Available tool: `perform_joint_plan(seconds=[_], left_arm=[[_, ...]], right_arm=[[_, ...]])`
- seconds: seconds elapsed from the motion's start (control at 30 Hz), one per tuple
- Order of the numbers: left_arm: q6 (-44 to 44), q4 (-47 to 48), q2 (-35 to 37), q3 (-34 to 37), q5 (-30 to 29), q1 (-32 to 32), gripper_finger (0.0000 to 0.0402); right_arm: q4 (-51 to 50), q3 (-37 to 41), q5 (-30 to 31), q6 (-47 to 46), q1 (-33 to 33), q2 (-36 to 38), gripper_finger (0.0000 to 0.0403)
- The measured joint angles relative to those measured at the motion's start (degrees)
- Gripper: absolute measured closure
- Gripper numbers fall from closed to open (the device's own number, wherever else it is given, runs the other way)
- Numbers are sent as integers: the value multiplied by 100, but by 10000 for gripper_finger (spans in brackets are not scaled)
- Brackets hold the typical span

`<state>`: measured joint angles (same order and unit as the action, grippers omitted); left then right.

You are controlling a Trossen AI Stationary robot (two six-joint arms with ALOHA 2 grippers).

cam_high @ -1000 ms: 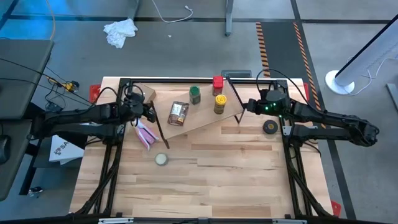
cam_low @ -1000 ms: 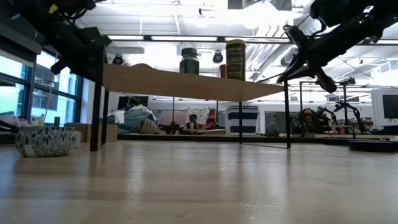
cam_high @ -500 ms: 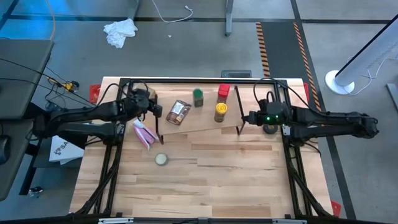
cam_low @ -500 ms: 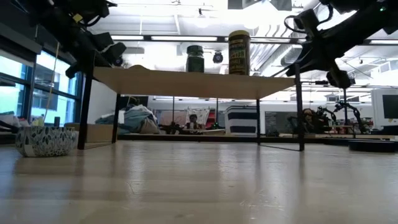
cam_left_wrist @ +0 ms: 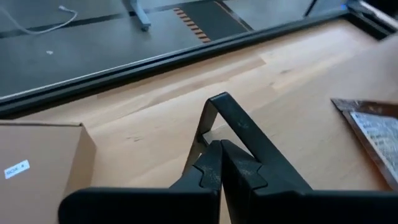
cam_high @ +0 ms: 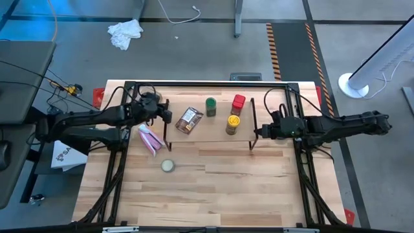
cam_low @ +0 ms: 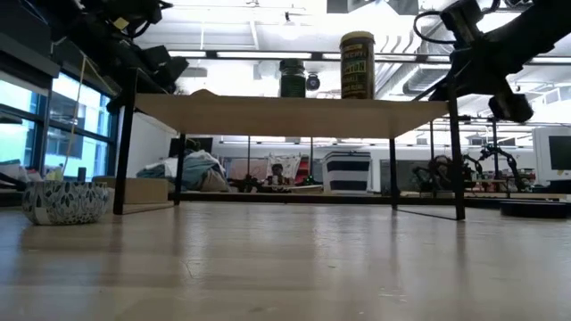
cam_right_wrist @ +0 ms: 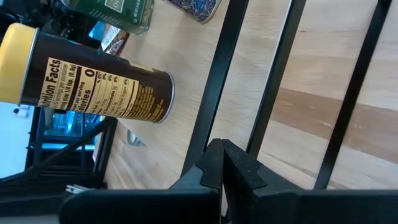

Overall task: Shelf spices
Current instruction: Adjust the shelf, then remove the red spice can from the shelf

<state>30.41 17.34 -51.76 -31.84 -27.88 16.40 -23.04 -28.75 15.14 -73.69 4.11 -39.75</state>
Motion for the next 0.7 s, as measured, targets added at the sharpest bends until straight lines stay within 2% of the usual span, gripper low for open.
perform_joint_plan(seconds=[0.23, 0.33, 0.4, 0.53, 0.7], left_arm=[[-902, 869, 685, -543, -179, 52, 401], [-892, 1040, 958, -734, -130, 52, 399], [-579, 933, 1082, -878, 146, 67, 392], [-328, 378, 999, -1226, 1362, 171, 354], [-704, 106, 452, -1868, 2372, 208, 269]], right_arm=[[-508, -22, 250, 74, 3, 689, 403], [-666, -22, 347, 351, 3, 1013, 403], [-566, -21, 408, 589, 3, 1250, 403], [643, -20, 451, 1504, 3, 1548, 403], [3259, -22, 765, 2853, 2, 1366, 403]])
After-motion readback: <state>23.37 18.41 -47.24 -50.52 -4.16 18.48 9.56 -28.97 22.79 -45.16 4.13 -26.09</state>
